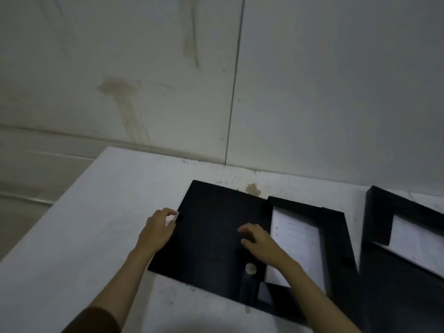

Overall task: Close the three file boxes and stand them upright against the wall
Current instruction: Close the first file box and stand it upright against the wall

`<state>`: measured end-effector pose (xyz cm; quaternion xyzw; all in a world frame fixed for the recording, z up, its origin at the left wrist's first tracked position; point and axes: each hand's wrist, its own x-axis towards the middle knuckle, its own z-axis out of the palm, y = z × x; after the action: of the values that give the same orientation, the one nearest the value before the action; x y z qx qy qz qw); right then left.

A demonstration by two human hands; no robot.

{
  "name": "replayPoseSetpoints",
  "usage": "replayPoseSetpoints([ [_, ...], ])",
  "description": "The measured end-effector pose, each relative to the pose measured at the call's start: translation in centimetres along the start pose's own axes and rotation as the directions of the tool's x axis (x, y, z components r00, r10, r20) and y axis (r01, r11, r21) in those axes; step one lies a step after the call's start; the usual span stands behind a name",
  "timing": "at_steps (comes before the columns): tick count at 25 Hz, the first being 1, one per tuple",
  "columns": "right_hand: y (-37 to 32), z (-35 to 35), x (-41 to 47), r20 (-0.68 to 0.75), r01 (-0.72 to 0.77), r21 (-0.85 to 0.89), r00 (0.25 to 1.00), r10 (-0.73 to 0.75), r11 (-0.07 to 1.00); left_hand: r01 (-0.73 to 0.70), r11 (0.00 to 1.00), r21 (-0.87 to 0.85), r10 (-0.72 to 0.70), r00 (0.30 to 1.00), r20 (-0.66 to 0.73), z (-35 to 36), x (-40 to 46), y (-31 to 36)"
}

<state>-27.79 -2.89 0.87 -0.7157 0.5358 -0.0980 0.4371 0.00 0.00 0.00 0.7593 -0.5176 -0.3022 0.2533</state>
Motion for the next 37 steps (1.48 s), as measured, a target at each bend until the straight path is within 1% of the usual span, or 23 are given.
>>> replayPoseSetpoints([
  [2, 0.6, 2.1, 0.3, -0.035, -0.040, -0.120, 0.999, 0.036, 0.992, 0.076, 0.997, -0.016, -0.076, 0.996, 0.039, 0.3, -0.2, -1.5],
  [3, 1.0, 3.5, 0.0, -0.051, -0.061, -0.164, 0.997, 0.053, 0.985, 0.107, 0.994, -0.032, -0.104, 0.991, 0.081, 0.8, -0.6, -2.4],
  [5, 1.3, 5.6, -0.4, -0.073, -0.101, -0.211, 0.994, 0.087, 0.972, 0.144, 0.989, -0.041, -0.138, 0.982, 0.132, 1.7, -1.3, -3.7],
  [6, 1.7, 6.5, -0.5, -0.083, -0.116, -0.232, 0.992, 0.099, 0.966, 0.143, 0.989, -0.024, -0.139, 0.983, 0.123, 2.2, -1.5, -4.3],
  [8, 2.3, 7.7, -0.5, -0.090, -0.136, -0.349, 0.990, 0.112, 0.927, 0.114, 0.993, 0.015, -0.115, 0.992, 0.059, 2.9, -2.0, -4.5],
  [10, 2.8, 8.3, -0.6, -0.084, -0.123, -0.452, 0.992, 0.095, 0.884, 0.101, 0.995, 0.020, -0.102, 0.995, 0.017, 3.9, -2.3, -4.4],
  [11, 2.9, 8.4, -0.5, -0.080, -0.121, -0.472, 0.992, 0.095, 0.873, 0.108, 0.994, 0.006, -0.109, 0.994, 0.004, 4.3, -2.5, -4.2],
  [14, 3.4, 8.5, -0.3, -0.083, -0.115, -0.476, 0.993, 0.086, 0.872, 0.186, 0.981, -0.051, -0.188, 0.981, -0.036, 4.7, -2.2, -3.5],
  [16, 3.7, 8.7, -0.4, -0.087, -0.109, -0.469, 0.993, 0.077, 0.876, 0.281, 0.946, -0.159, -0.292, 0.955, -0.046, 4.1, -1.5, -3.0],
  [18, 3.7, 8.6, -0.4, -0.084, -0.095, -0.424, 0.994, 0.065, 0.901, 0.354, 0.888, -0.294, -0.373, 0.928, -0.008, 2.5, -0.9, -2.0],
  [19, 3.5, 8.2, -0.5, -0.079, -0.093, -0.369, 0.995, 0.068, 0.925, 0.375, 0.858, -0.350, -0.385, 0.922, 0.043, 1.5, -0.9, -1.3],
  [20, 3.1, 7.6, -0.6, -0.076, -0.095, -0.284, 0.994, 0.077, 0.954, 0.369, 0.838, -0.401, -0.362, 0.927, 0.097, 0.6, -1.1, -0.5],
  [21, 2.4, 6.9, -0.6, -0.067, -0.102, -0.156, 0.993, 0.092, 0.982, 0.339, 0.835, -0.434, -0.315, 0.940, 0.128, -0.6, -1.4, 0.1],
  [22, 1.3, 6.1, -0.5, -0.055, -0.113, 0.011, 0.992, 0.113, 0.994, 0.279, 0.847, -0.454, -0.246, 0.960, 0.131, -1.8, -1.9, 0.8],
  [24, 0.1, 3.1, -2.5, -0.079, -0.093, 0.353, 0.989, 0.129, 0.931, 0.104, 0.875, -0.473, -0.023, 0.984, 0.174, -2.5, -3.2, 4.3],
  [26, -2.3, 0.8, -3.6, -0.096, -0.012, 0.523, 0.993, 0.073, 0.853, 0.040, 0.853, -0.520, 0.088, 0.972, 0.219, -2.9, -4.2, 7.2],
  [27, -3.2, -0.4, -4.6, -0.132, 0.028, 0.575, 0.990, 0.058, 0.818, 0.023, 0.848, -0.529, 0.140, 0.954, 0.266, -2.1, -4.8, 8.7],
  [28, -3.9, -1.8, -5.8, -0.173, 0.073, 0.622, 0.984, 0.046, 0.780, -0.031, 0.849, -0.527, 0.221, 0.927, 0.302, -1.0, -5.8, 10.4],
  [30, -4.5, -4.4, -8.1, -0.275, 0.170, 0.679, 0.961, 0.033, 0.714, -0.211, 0.831, -0.515, 0.414, 0.852, 0.320, 2.0, -8.1, 12.9],
  [31, -4.5, -5.4, -9.3, -0.323, 0.210, 0.684, 0.946, 0.032, 0.698, -0.255, 0.819, -0.514, 0.460, 0.827, 0.323, 3.6, -9.0, 13.8],
  [33, -3.9, -7.1, -11.6, -0.378, 0.244, 0.670, 0.925, 0.040, 0.701, -0.294, 0.819, -0.493, 0.495, 0.797, 0.346, 6.8, -10.2, 14.8],
  [35, -2.5, -8.1, -13.5, -0.392, 0.228, 0.627, 0.919, 0.048, 0.745, -0.368, 0.824, -0.431, 0.535, 0.757, 0.376, 10.3, -10.8, 15.2],
  [37, -0.6, -8.7, -14.7, -0.393, 0.188, 0.593, 0.916, 0.078, 0.783, -0.415, 0.838, -0.355, 0.540, 0.727, 0.425, 13.3, -11.0, 15.2],
])
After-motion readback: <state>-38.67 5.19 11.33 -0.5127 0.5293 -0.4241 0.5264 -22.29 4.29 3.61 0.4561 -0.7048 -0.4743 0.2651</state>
